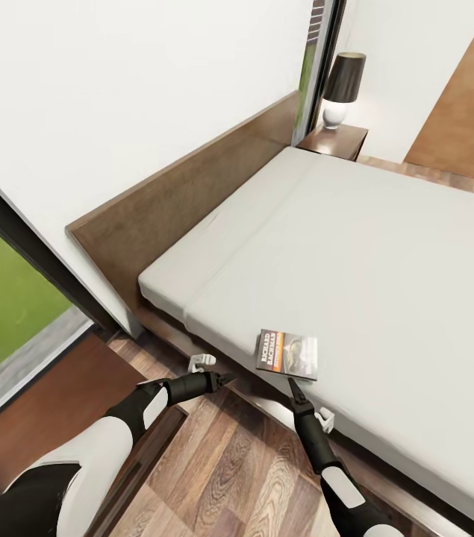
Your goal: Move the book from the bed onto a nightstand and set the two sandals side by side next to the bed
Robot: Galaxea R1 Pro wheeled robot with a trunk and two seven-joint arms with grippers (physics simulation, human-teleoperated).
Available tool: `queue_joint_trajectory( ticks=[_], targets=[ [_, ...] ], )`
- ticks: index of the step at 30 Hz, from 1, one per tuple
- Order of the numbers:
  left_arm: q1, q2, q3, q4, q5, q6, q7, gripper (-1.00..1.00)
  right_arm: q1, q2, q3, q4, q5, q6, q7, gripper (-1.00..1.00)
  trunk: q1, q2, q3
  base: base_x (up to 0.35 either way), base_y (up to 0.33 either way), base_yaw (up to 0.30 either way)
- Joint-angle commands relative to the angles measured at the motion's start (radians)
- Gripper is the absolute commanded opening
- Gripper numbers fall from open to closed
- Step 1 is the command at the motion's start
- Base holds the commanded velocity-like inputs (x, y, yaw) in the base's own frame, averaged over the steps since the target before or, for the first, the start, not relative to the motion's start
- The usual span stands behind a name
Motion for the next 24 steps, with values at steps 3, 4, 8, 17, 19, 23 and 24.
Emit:
queue_joint_trajectory(
  ticks=[3,4,8,17,19,23,24],
  targets=[
    [0.000,-0.001,0.007,0.000,0.002,0.010,-0.004,1.00,-0.001,0.000,-0.001,0.001,-0.005,-0.002,0.003,1.00,0.008,-0.014,-0.007,0.000,0.000,0.000],
    [0.000,-0.001,0.007,0.000,0.002,0.010,-0.004,1.00,-0.001,0.000,-0.001,0.001,-0.005,-0.002,0.004,1.00,0.011,-0.021,-0.010,0.000,0.000,0.000],
    [0.000,-0.001,0.007,0.000,0.002,0.010,-0.004,1.00,-0.001,0.000,-0.001,0.001,-0.005,-0.003,0.004,1.00,0.027,-0.049,-0.022,0.000,0.000,0.000],
    [0.000,-0.001,0.007,0.000,0.002,0.010,-0.004,1.00,-0.001,0.000,-0.001,0.001,-0.005,-0.003,0.004,1.00,0.050,-0.091,-0.041,0.000,0.000,0.004],
    [0.000,-0.001,0.007,0.000,0.002,0.010,-0.004,1.00,-0.001,0.000,-0.001,0.001,-0.005,-0.003,0.004,1.00,0.050,-0.091,-0.041,0.000,0.000,0.066],
    [0.000,-0.001,0.007,0.000,0.002,0.010,-0.004,1.00,-0.001,0.000,-0.001,0.001,-0.005,-0.003,0.004,1.00,0.050,-0.091,-0.041,0.000,0.000,0.179],
    [0.000,-0.001,0.007,0.000,0.002,0.010,-0.004,1.00,-0.001,0.000,-0.001,0.001,-0.005,-0.003,0.004,1.00,0.050,-0.091,-0.041,0.000,0.000,0.252]
  ],
)
